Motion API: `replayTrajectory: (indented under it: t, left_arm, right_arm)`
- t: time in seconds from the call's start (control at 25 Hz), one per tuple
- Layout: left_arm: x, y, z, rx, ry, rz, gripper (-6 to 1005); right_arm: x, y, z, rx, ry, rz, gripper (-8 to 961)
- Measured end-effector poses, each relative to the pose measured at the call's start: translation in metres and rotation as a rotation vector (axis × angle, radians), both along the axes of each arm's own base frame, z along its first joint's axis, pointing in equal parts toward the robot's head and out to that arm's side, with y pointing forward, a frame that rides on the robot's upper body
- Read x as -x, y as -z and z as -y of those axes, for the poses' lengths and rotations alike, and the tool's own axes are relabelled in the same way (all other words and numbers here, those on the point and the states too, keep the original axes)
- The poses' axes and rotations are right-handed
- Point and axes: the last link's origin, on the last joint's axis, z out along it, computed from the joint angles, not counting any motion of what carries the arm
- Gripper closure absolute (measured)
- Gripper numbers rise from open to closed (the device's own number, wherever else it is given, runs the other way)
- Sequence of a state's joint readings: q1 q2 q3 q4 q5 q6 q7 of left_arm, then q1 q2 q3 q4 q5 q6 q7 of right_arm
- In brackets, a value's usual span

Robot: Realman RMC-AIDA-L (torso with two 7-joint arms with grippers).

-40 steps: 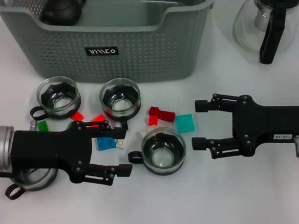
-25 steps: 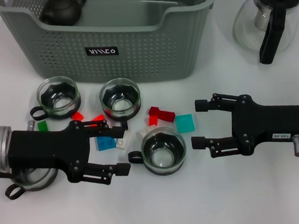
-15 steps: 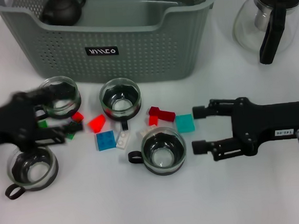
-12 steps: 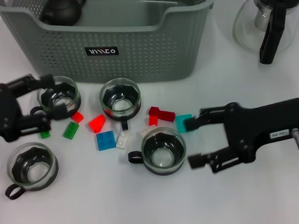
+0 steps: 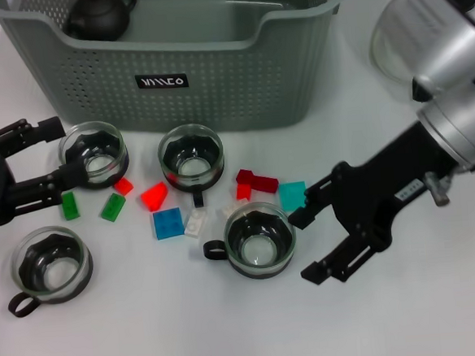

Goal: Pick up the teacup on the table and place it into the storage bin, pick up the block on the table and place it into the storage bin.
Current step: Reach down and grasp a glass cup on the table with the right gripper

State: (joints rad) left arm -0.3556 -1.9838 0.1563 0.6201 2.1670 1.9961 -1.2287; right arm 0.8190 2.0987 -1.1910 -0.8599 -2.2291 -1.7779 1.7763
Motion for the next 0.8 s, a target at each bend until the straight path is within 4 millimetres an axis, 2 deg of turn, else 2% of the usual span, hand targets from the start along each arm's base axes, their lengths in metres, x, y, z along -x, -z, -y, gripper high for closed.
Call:
replayTrajectory:
  t: [0.2, 0.32, 0.36, 0.56, 0.8]
  left_arm:
    - [0.0, 0.0, 0.0, -0.006, -0.004, 0.004, 143]
    - [0.0, 0.0, 0.0, -0.008, -0.005, 0.007, 143]
    - [0.0, 0.0, 0.0, -0.01, -0.006, 0.008, 143]
    - [0.001, -0.001, 0.0, -0.029, -0.016, 0.02, 143]
    - [0.001, 0.0, 0.0, -0.035, -0.024, 0.034, 143]
  right_arm:
    - [0.033, 0.003, -0.005, -0.008, -0.145, 0.113, 190]
    - [0.048, 0.011, -0.003, -0.017, -0.227, 0.167, 200]
    - [0.052, 0.016, -0.002, -0.021, -0.254, 0.19, 233]
    - [0.062, 0.036, 0.007, -0.016, -0.356, 0.257, 398]
    - [0.062, 0.054, 0.018, -0.009, -0.422, 0.316, 403]
